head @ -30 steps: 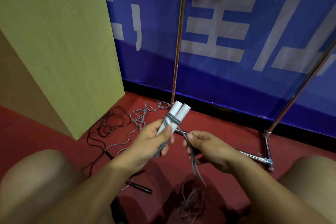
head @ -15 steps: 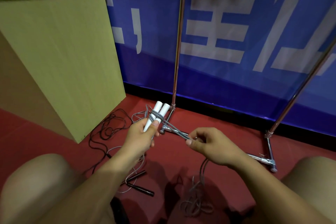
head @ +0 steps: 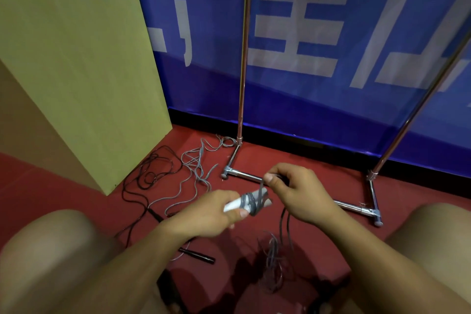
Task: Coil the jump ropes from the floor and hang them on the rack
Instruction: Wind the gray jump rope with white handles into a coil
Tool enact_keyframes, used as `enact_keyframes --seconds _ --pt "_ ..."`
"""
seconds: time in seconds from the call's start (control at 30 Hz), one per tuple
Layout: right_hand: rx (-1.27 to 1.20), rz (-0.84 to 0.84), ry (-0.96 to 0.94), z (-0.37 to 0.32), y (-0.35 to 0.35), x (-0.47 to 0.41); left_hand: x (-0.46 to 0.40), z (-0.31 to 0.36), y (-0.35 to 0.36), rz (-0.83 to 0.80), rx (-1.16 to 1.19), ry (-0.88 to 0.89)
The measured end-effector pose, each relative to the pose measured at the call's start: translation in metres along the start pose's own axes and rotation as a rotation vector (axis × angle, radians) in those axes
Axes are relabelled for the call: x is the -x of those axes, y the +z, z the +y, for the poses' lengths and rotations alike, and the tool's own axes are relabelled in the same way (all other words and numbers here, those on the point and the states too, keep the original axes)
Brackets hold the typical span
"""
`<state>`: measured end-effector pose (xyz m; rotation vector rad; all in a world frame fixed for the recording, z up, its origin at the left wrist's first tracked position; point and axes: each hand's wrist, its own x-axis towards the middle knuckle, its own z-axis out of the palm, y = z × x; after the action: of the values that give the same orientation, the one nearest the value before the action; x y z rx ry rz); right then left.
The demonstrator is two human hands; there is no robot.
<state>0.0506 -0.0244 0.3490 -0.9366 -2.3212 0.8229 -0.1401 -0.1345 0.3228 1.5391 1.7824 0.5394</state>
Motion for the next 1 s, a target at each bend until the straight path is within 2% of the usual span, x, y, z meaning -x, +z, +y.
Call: enact_keyframes --seconds 0.1,0.2,0.43,0.5,0.6,0.67,0.77,0.87,1.0 --pt "0.003 -0.003 0.008 0.004 0.003 -0.002 0.010 0.011 0.002 -0.195 0.140 0.064" --pt "-0.032 -0.059 0.061 0.010 0.007 -0.006 0.015 0.016 -0.004 -0.279 0.251 0.117" --pt "-0.563 -0.274 0.298 0.003 0.007 -0.007 0.023 0.016 -0.009 -0.360 0.538 0.236" --pt "-0.600 -0.302 0.326 0.002 0.011 -0.005 0.021 0.015 -0.009 -0.321 0.632 0.267" --pt "-0.491 -0.369 0.341 -0.001 0.018 -0.002 0.016 0.011 -0.008 -0.208 0.723 0.271" --pt "-0.510 -0.350 0.426 -0.004 0.021 -0.001 0.013 0.011 -0.007 -0.128 0.799 0.249" --pt "-0.461 -0.290 0.399 -0.002 0.022 -0.003 0.008 0.011 -0.008 0.022 0.877 0.189" --pt "-0.380 -0.242 0.360 0.000 0.017 -0.006 0.003 0.010 -0.010 0.191 0.886 0.120" --pt "-0.501 -0.249 0.341 0.002 0.011 -0.008 -0.001 0.006 -0.013 0.338 0.820 0.011"
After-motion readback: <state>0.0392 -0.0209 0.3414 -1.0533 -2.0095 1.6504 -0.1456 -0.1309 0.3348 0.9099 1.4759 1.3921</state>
